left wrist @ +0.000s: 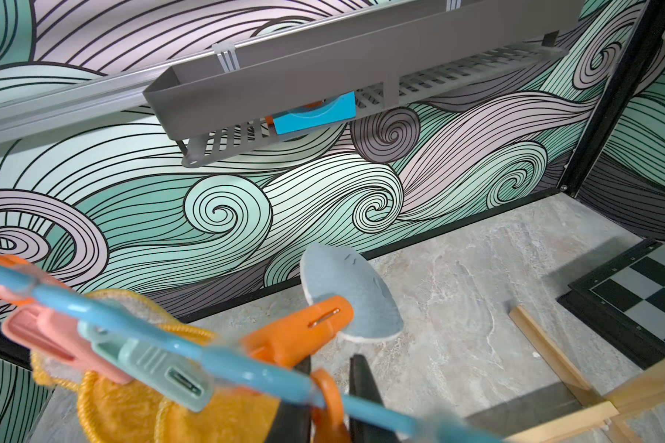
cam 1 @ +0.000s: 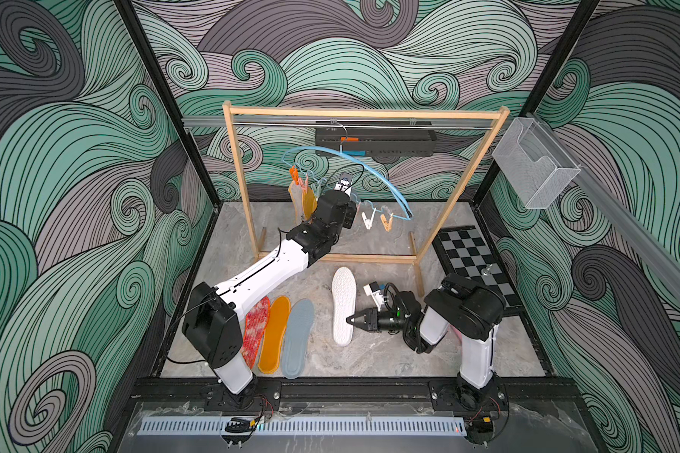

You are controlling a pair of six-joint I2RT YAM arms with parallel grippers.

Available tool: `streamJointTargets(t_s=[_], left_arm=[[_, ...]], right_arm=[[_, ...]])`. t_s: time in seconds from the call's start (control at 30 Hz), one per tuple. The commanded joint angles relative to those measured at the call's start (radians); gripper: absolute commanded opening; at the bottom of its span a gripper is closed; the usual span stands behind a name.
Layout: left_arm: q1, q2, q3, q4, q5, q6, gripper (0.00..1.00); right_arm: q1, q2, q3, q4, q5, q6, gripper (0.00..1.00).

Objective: Take the shoe insoles off the hanger
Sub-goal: Place the insole at the center of the board.

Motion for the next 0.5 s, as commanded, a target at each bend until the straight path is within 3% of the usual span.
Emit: streamJointTargets(t_s=[0.0, 0.33, 0.47], left_arm=[[0.013, -0.018, 0.002, -0.07, 0.02, -0.026, 0.02], [0.022, -0.035, -0.016, -0.07, 0.024, -0.021, 0.02], [0.026, -0.041, -0.018, -0.074, 0.031, -0.021, 0.02]], right_arm=[[0.055, 0.007, -0.029, 0.04, 0.085, 0.079, 0.05], [0.26, 0.076, 0.029, 0.018, 0.236, 0.192, 0.04], [0.293, 0.13, 0.043, 0.04, 0.299, 0.23, 0.06]])
